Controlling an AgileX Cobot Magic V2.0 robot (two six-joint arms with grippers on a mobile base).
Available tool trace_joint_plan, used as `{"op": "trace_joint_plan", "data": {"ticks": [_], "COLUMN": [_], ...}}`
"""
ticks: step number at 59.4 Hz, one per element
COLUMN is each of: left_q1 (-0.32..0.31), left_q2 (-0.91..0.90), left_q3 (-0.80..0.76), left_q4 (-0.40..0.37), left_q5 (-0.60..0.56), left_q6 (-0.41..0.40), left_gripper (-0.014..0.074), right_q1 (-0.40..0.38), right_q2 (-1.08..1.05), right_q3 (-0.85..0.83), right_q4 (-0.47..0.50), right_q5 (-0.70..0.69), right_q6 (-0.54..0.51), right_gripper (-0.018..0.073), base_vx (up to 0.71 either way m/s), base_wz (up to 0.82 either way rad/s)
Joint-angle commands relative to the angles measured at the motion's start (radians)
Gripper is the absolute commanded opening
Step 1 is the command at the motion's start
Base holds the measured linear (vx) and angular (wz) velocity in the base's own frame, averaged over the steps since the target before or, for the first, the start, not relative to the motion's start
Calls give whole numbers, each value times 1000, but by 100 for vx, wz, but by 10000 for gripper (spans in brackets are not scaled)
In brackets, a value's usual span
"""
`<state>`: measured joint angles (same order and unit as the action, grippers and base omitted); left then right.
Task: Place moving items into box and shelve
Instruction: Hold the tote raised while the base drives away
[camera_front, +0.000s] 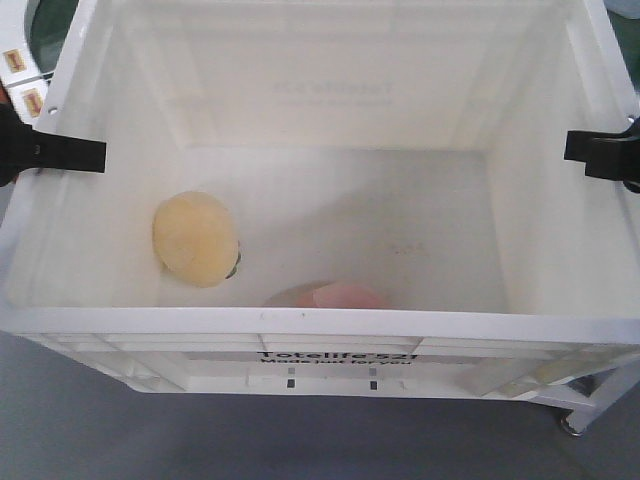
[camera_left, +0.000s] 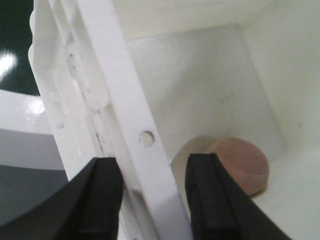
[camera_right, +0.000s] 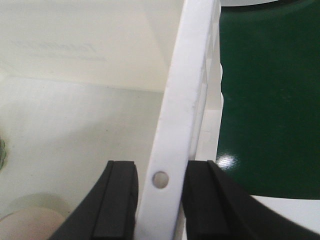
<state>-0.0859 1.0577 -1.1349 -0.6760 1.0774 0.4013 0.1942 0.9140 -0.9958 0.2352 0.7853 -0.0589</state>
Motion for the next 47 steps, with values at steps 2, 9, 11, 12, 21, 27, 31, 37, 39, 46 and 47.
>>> {"op": "trace_joint_plan", "data": {"ticks": [2,9,11,12,21,27,31,37,39,46,47], "left_q1": [-14,-14,-14,-14,-14,-14,-14,-14,-14,-14,-14], "left_q2": [-28,-28,-28,-28,-28,-28,-28,-28,-28,-28,-28], "left_q3": [-46,-46,-46,-46,-46,-46,-46,-46,-46,-46,-46], "left_q4": [-141,-141,-141,-141,-141,-141,-141,-141,-141,-141,-141], "left_q5": [-89,-89,-89,-89,-89,-89,-88,-88,-88,-88,-88], "left_q6": [28,28,28,28,28,28,28,28,28,28,28], "left_gripper": [-6,-6,-6,-6,-6,-6,-6,-6,-6,-6,-6], "right_q1": [3,3,3,3,3,3,3,3,3,3,3], "right_q2": [-21,-21,-21,-21,-21,-21,-21,-21,-21,-21,-21], "right_q3": [-44,-44,-44,-44,-44,-44,-44,-44,-44,-44,-44], "right_q4": [86,86,86,86,86,86,86,86,86,86,86], "right_q5": [-136,-136,-136,-136,-136,-136,-136,-136,-136,-136,-136], "right_q6": [-27,-27,-27,-27,-27,-27,-27,-27,-27,-27,-27], "right_gripper": [-6,-6,-6,-6,-6,-6,-6,-6,-6,-6,-6], "base_vx": [-20,-19,-19,-18,-18,-17,-17,-16,-16,-17,-17], "base_wz": [34,40,45,46,49,52,55,59,62,66,69]}}
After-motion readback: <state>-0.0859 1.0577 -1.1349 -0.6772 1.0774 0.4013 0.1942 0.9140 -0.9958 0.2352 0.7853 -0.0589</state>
